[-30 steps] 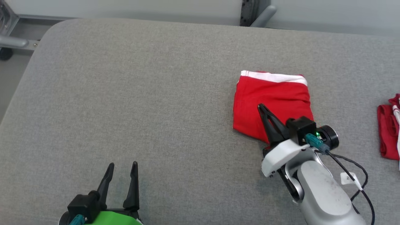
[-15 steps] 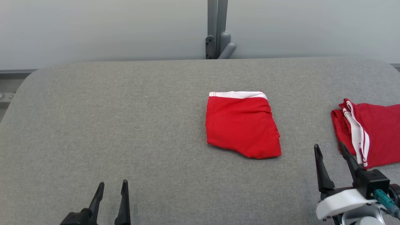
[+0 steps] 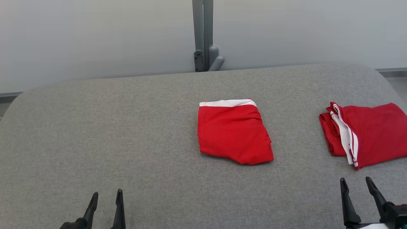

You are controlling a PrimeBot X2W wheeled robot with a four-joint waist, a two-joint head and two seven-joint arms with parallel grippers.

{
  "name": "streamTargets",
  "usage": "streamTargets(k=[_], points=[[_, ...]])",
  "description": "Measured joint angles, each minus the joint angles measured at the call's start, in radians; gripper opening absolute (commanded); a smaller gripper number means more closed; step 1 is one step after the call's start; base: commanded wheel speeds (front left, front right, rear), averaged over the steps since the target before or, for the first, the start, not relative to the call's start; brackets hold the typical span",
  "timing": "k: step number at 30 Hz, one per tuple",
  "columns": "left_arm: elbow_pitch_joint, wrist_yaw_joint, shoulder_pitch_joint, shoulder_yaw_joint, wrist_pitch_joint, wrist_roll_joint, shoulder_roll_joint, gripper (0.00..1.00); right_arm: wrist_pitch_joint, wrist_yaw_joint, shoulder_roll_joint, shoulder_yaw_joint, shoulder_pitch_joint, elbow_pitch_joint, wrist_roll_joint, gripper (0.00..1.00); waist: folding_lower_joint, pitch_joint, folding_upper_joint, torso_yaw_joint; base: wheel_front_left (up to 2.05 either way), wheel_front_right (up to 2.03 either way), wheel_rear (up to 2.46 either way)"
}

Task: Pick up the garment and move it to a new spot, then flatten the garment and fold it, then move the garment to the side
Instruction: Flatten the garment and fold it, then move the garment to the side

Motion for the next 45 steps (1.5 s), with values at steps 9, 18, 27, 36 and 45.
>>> streamTargets(k=[9, 18, 27, 36, 45], points=[[-0.012, -0.001, 0.005, -0.007, 0.000, -0.007, 0.000, 1.00, 0.000, -0.001, 0.031, -0.025, -0.010, 0.029, 0.063, 1.00, 0.0000, 0.006, 0.0000, 0.003, 0.00, 0.00, 0.00], [-0.027, -0.002, 0.001, -0.021, 0.000, -0.011, 0.000, 1.00, 0.160, 0.000, -0.027, 0.128, -0.263, 0.142, 0.211, 1.00, 0.0000, 0.042, 0.0000, 0.007, 0.00, 0.00, 0.00], [-0.030, -0.006, -0.114, -0.077, 0.000, 0.004, 0.000, 1.00, 0.661, -0.001, -0.083, 0.255, -0.646, 0.286, 0.357, 1.00, 0.0000, 0.143, 0.0000, 0.050, 0.00, 0.00, 0.00], [-0.031, -0.006, -0.177, -0.118, 0.000, -0.015, 0.000, 1.00, 0.718, -0.001, -0.108, 0.263, -0.802, 0.463, 0.308, 1.00, 0.0000, 0.221, 0.0000, 0.142, 0.00, 0.00, 0.00], [-0.033, -0.006, -0.181, -0.112, 0.000, -0.019, 0.000, 1.00, 0.667, -0.001, -0.081, 0.238, -0.857, 0.626, 0.300, 1.00, 0.0001, 0.278, 0.0000, 0.197, 0.00, 0.00, 0.00]])
